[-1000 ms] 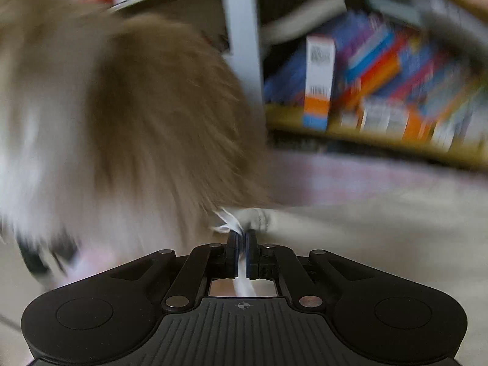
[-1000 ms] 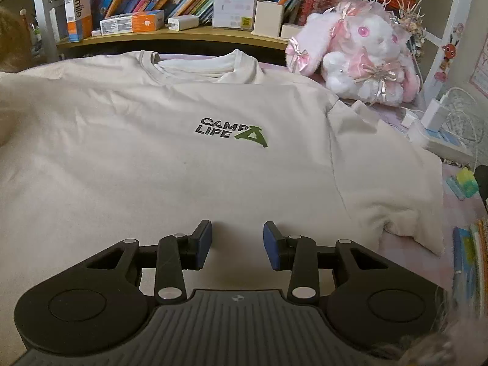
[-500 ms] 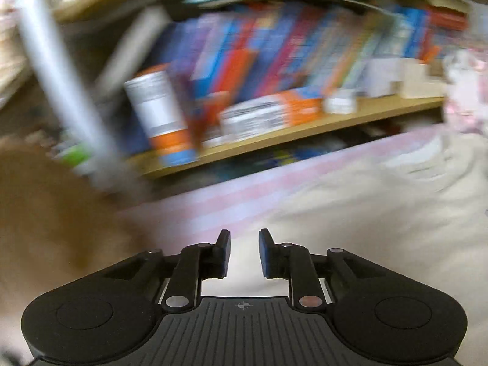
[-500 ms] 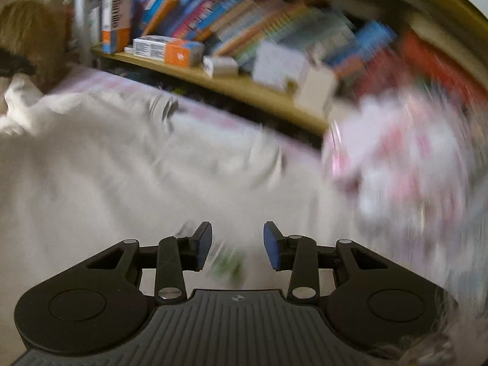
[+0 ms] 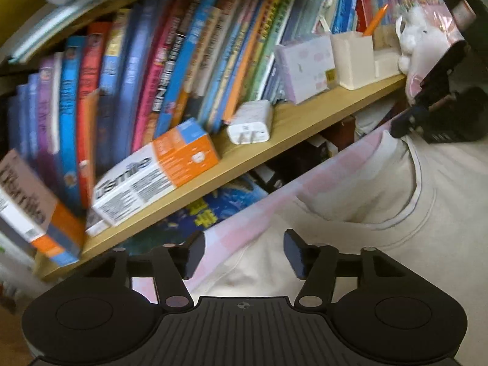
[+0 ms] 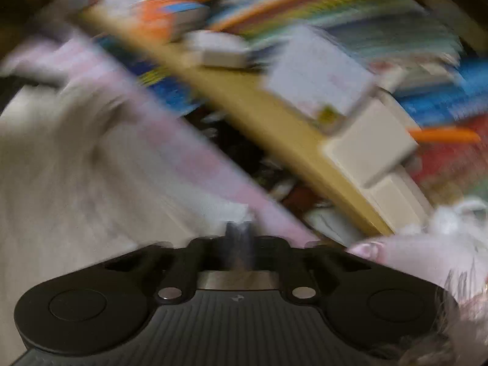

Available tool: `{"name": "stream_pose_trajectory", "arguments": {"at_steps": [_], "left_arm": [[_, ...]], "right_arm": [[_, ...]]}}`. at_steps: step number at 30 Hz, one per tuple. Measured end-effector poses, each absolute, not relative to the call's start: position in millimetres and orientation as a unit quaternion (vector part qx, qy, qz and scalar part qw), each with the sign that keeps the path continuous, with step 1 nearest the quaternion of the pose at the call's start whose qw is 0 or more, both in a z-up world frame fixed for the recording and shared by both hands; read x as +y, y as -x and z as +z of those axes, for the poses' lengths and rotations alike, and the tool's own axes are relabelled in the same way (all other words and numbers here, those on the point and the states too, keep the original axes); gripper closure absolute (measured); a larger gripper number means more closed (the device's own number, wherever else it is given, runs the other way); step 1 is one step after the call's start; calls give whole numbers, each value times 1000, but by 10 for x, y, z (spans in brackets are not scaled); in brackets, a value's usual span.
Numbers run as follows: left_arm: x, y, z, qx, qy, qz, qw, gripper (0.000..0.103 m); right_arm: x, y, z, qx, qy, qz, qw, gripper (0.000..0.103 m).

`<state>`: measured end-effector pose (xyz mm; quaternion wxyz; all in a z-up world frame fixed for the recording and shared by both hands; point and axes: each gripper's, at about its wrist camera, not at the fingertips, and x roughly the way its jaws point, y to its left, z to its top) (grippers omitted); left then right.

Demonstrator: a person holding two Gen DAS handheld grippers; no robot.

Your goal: Fold clothes

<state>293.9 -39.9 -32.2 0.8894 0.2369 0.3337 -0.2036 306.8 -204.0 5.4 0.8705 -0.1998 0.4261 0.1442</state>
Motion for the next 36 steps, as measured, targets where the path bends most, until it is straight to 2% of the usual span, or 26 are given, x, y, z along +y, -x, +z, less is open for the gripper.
{"name": "stream_pose_trajectory", "arguments": {"at_steps": [2, 5, 6, 9, 10, 11, 12, 17, 22, 24, 26, 29, 32, 34, 36], "left_arm": [[-477, -3025, -385, 345, -236, -208, 884, 40], [-547, -3142, -470, 365, -221, -219, 878, 40], [-546, -3171, -491, 369, -213, -224, 876, 41], [-500, -3234, -545, 380, -185, -239, 874, 44], [-480, -3254, -558, 382, -174, -243, 875, 60], [-452, -3274, -563, 384, -160, -243, 876, 87], [-424, -3294, -568, 386, -147, -243, 878, 93], [-303, -3409, -589, 411, -78, -231, 878, 94], [-317, -3334, -545, 396, -100, -215, 887, 76], [-263, -3234, -470, 385, -102, -204, 894, 46], [-209, -3133, -395, 374, -104, -193, 901, 37], [-127, -2982, -283, 356, -108, -177, 911, 34], [-37, -2702, -215, 347, -104, -163, 918, 26], [29, -2413, -204, 347, -97, -157, 919, 22], [96, -2125, -192, 347, -89, -151, 921, 21]], "right_arm": [[-2175, -3184, 40, 422, 124, 104, 892, 101], [-2248, -3194, -22, 398, 91, 94, 908, 101], [-2274, -3200, -26, 393, 85, 92, 911, 98], [-2439, -3092, 60, 371, 37, 82, 924, 82], [-2508, -3034, 102, 362, 17, 80, 928, 82], [-2590, -2952, 151, 356, -4, 82, 931, 81], [-2664, -2867, 194, 352, -21, 79, 933, 81], [-2783, -2383, 219, 362, -5, 70, 930, 80], [-2738, -2401, 104, 376, -1, 54, 925, 81], [-2720, -2409, 57, 382, 1, 47, 923, 81], [-2702, -2416, 11, 388, 2, 41, 921, 81], [-2673, -2410, -45, 394, 4, 32, 918, 81], [-2631, -2223, 44, 381, -4, 40, 924, 79], [-2602, -2099, 103, 373, -9, 45, 927, 68], [-2566, -1955, 160, 369, -11, 43, 928, 63]]}}
